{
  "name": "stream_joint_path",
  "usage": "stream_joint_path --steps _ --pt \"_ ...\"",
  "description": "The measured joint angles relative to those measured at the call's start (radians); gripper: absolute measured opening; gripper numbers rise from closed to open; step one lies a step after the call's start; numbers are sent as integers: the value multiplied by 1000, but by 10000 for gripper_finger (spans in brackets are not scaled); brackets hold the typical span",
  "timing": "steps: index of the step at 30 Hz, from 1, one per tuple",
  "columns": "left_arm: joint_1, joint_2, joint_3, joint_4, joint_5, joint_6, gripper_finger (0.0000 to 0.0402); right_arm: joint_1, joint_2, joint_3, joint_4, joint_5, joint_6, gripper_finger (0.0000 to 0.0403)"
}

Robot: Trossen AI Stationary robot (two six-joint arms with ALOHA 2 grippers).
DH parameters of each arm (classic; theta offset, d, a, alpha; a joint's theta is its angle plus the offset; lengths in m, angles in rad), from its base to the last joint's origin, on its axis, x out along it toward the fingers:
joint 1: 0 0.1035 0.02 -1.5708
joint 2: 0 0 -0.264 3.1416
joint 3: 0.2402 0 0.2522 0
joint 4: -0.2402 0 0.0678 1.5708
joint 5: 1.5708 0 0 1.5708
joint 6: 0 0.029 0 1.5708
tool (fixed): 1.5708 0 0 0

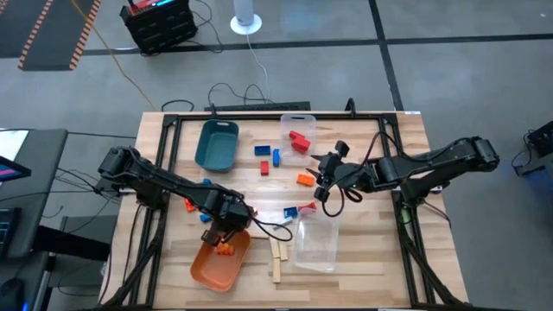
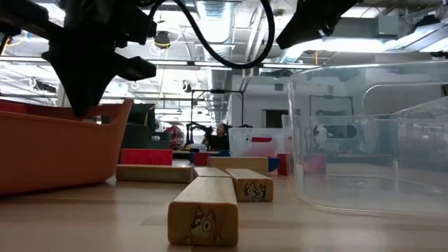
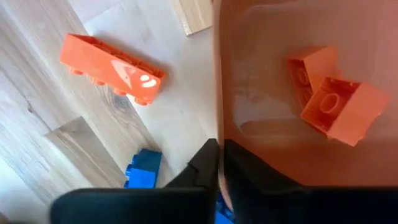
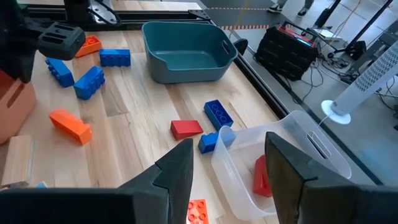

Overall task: Sort blocks
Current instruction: Adjust the orange bin

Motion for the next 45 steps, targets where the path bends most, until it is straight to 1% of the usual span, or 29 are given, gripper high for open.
stream_joint_path --steps 2,5,11,19,25,33,41,45 --pt "0 0 0 0 2 -27 6 0 0 0 0 0 0 175" --pt "5 0 0 0 3 -72 8 0 0 0 0 0 0 175" --pt "17 0 0 -4 5 -212 8 0 0 0 0 0 0 175" --pt "18 0 0 -4 4 -349 9 0 0 0 0 0 1 175" --pt "18 0 0 -4 4 -494 9 0 0 0 0 0 1 175" --pt "-3 0 0 -4 11 -622 9 0 0 0 0 0 2 175" --pt "-11 0 0 -4 31 -623 10 0 0 0 0 0 8 175" --pt "-11 1 0 -4 33 -602 28 0 0 0 0 0 9 175"
